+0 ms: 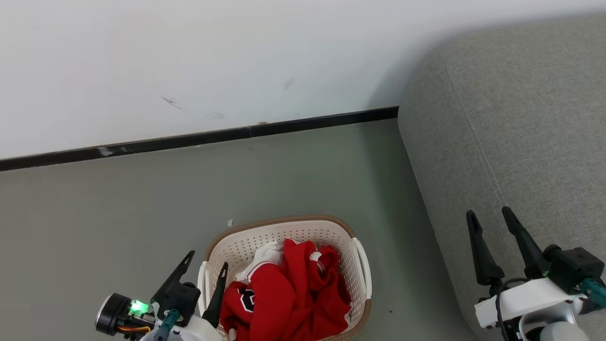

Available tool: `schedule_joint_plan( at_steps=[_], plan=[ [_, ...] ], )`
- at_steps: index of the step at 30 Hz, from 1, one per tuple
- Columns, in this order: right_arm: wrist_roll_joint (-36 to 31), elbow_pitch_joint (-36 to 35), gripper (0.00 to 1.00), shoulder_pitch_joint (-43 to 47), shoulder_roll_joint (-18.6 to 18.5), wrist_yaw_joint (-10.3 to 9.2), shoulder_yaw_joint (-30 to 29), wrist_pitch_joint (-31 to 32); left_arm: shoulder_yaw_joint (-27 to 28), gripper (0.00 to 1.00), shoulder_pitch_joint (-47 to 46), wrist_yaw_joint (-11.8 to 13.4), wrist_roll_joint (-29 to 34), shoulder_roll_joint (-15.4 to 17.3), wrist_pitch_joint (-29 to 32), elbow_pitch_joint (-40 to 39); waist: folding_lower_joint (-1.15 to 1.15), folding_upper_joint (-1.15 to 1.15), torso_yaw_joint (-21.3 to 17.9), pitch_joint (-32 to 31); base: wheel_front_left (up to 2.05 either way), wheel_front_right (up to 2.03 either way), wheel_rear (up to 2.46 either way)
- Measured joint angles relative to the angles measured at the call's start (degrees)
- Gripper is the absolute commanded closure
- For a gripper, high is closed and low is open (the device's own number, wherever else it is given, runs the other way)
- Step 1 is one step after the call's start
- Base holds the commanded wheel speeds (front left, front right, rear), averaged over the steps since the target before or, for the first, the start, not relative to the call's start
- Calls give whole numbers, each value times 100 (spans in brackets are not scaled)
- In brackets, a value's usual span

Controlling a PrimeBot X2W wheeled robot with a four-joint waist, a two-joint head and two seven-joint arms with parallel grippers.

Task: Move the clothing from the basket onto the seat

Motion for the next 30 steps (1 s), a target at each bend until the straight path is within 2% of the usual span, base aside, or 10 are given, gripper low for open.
schedule_joint_plan(
  at_steps=[15, 30],
  plan=[
    [86, -398, 0, -581, -1, 0, 111, -7, -146, 0, -462, 0, 204, 67, 0, 303, 0, 0, -362, 885, 0, 0, 0],
    [336, -487, 0, -1125, -3, 0, 172, -7, -387, 0, -922, -4, 512, 156, -1, 439, 0, 0, -801, 1740, 0, 0, 0]
  ],
)
